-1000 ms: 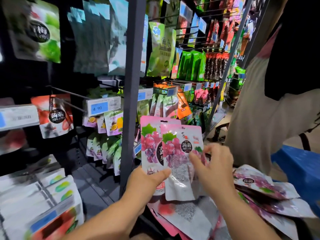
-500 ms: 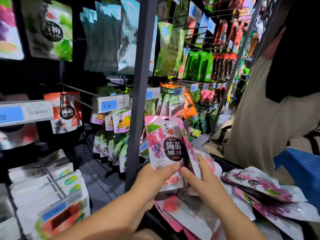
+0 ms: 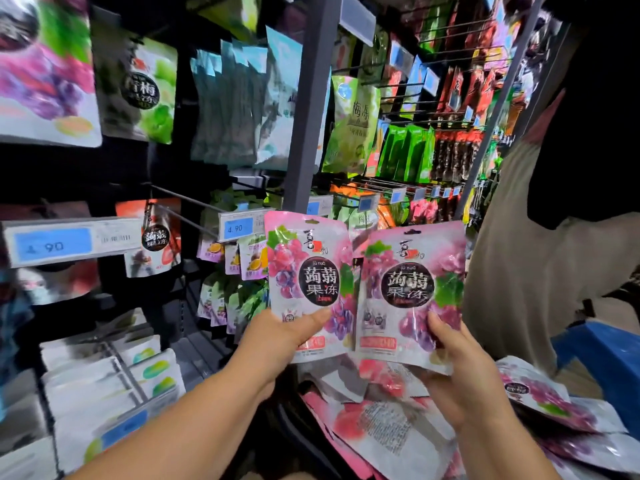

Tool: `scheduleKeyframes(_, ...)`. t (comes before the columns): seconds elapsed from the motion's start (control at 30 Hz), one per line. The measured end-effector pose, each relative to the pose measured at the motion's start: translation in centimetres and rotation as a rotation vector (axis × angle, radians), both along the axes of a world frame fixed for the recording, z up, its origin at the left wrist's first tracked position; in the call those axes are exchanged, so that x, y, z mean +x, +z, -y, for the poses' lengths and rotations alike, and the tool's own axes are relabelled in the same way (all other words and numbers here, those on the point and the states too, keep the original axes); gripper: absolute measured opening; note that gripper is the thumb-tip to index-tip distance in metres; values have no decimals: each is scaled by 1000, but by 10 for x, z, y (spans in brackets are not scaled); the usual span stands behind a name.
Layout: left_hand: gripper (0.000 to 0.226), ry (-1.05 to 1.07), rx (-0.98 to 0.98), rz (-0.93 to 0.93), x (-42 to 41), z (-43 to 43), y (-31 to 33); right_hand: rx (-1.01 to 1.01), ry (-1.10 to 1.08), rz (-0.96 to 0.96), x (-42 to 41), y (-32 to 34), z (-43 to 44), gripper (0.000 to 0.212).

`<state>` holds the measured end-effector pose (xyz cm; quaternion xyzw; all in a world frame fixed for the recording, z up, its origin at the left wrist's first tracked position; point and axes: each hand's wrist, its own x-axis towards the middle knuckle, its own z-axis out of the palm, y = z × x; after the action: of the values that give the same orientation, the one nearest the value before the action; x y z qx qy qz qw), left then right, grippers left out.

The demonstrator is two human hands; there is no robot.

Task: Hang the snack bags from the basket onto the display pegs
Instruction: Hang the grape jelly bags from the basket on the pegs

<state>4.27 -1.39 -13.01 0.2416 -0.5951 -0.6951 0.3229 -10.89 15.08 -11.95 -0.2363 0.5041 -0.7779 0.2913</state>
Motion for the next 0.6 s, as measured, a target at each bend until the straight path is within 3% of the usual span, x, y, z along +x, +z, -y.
scheduleKeyframes(0.07, 26, 0, -18, 5, 6, 3, 4, -63, 51, 40, 4, 7, 8, 45)
scheduleKeyframes(0.2, 60, -1, -55, 10, 19, 7, 16, -96, 133, 57, 20, 16, 33, 37)
scheduleKeyframes(0.3, 46, -7, -70, -21, 33, 11, 27, -137, 215, 42, 39, 26, 53, 54)
scheduleKeyframes(0.37, 36, 35, -86, -25, 44, 15, 33, -120, 249, 11, 46, 32, 64, 34)
scheduleKeyframes(0.47, 24, 128, -109, -52, 62, 22, 43, -21, 289, -151, 55, 41, 76, 29)
scheduleKeyframes(0.53, 19, 171, -119, -83, 75, 25, 50, 88, 327, -274, 61, 46, 83, 46)
scheduleKeyframes(0.6, 24, 200, -131, -83, 89, 27, 58, 167, 377, -383, 65, 49, 91, 81)
